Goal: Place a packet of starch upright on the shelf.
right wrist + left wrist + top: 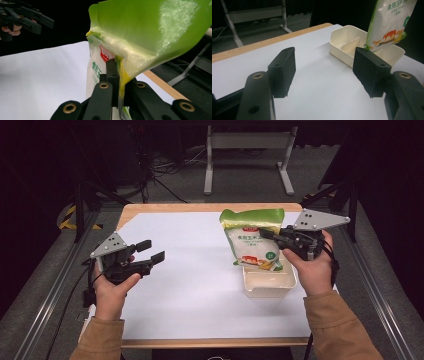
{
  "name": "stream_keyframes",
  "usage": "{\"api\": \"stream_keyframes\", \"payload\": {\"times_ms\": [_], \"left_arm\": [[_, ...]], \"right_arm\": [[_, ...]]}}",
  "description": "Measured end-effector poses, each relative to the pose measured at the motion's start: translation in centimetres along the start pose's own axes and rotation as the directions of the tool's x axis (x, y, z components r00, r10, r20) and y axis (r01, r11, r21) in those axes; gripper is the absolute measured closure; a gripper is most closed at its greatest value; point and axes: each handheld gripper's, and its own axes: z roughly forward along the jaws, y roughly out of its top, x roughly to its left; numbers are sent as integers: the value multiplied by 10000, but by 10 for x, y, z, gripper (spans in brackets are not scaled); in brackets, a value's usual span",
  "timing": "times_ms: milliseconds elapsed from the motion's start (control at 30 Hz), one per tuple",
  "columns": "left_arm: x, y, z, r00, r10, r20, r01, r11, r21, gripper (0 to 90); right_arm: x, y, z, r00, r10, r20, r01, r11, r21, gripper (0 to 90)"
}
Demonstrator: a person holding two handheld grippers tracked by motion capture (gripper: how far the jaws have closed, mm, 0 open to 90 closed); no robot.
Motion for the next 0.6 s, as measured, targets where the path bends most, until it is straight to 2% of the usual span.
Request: {"api": "stream_keyframes", "payload": {"times_ms": [200,600], "left_arm": [[2,-1,0,10000,-11,-19,11,10000,77,355],[6,-4,2,10000,-57,-51,58,9998,187,354]], "right_arm": [[-9,-6,-5,9999,81,109,-80,10000,-56,895],[-22,-23,-5,9996,282,-31,-282,9996,79,894]]}}
